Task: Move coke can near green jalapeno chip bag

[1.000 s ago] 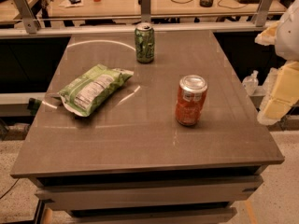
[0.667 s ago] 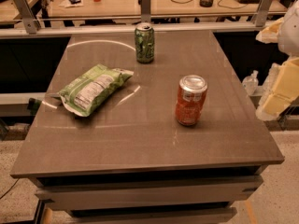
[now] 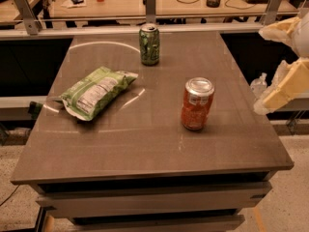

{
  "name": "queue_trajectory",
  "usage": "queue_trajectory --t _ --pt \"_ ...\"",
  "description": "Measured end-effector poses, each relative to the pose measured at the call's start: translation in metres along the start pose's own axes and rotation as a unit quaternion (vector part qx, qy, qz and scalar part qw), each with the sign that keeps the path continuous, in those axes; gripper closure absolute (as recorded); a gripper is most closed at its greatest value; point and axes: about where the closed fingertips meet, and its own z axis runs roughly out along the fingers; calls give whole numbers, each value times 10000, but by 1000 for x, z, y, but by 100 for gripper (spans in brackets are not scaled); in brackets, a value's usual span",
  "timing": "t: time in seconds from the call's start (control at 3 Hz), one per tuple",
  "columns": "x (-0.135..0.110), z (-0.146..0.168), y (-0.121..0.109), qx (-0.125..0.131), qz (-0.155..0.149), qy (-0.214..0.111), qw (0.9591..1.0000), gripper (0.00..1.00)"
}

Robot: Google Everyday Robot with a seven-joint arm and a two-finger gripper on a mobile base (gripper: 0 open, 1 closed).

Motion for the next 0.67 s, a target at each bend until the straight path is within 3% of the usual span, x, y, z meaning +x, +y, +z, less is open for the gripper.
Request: queue_trajectory --t 0.33,0.67 --pt "-18 18 9 -3 -132 -709 9974 0" --pt "-18 47 20 -336 43 -1205 9921 0"
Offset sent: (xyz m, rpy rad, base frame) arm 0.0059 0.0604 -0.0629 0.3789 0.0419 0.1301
